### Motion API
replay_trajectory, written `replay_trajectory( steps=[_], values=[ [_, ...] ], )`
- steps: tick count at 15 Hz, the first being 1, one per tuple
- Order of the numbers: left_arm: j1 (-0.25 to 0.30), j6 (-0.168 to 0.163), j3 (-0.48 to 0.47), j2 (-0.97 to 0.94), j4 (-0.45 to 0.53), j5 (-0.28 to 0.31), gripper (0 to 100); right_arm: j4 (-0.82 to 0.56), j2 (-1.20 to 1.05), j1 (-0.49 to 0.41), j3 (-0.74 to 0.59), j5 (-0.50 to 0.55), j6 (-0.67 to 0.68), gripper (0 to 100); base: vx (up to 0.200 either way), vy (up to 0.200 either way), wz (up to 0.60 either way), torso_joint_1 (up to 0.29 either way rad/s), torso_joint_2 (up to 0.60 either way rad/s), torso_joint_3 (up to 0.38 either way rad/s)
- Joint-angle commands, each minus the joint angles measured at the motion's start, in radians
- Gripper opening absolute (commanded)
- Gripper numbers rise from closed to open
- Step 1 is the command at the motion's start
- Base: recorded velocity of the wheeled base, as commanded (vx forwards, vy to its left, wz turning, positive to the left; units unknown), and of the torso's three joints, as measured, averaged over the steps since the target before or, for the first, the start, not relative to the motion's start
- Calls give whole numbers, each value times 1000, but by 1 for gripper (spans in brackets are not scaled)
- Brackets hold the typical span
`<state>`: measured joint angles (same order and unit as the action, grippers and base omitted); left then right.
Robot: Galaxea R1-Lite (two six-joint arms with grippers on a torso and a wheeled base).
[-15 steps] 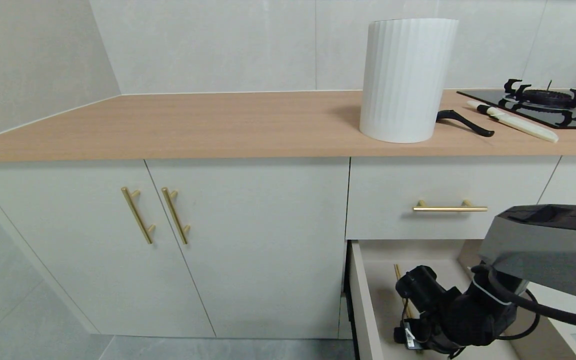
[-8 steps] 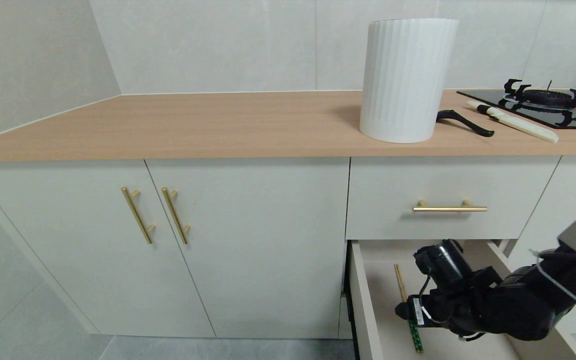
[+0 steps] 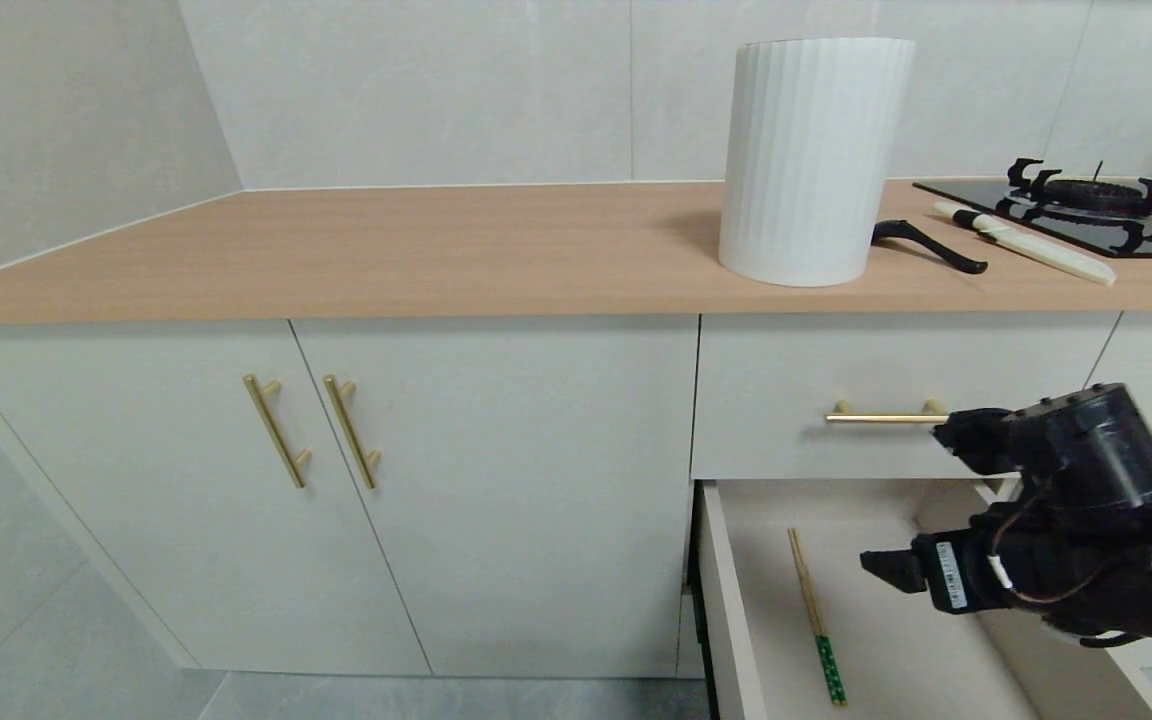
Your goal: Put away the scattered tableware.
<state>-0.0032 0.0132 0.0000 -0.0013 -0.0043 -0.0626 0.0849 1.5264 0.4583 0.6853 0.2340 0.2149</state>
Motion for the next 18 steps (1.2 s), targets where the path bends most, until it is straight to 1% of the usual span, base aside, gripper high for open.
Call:
replay_trajectory(
  steps=[1, 3, 6, 10, 18],
  values=[
    [0, 1, 0, 1, 0, 0, 100, -8, -153, -55, 0, 11, -54, 100, 0, 0, 0, 0, 0, 0],
    [0, 1, 0, 1, 0, 0, 100, -7, -170, -90, 0, 7, -91, 100, 0, 0, 0, 0, 0, 0],
    [0, 1, 0, 1, 0, 0, 100, -7, -176, -95, -3, 7, -97, 100, 0, 0, 0, 0, 0, 0],
    [0, 1, 0, 1, 0, 0, 100, -7, -180, -96, -10, 8, -117, 100, 0, 0, 0, 64, -237, -244],
    [0, 1, 0, 1, 0, 0, 100, -7, -195, -96, -23, 5, -138, 100, 0, 0, 0, 183, -504, -290]
  ],
)
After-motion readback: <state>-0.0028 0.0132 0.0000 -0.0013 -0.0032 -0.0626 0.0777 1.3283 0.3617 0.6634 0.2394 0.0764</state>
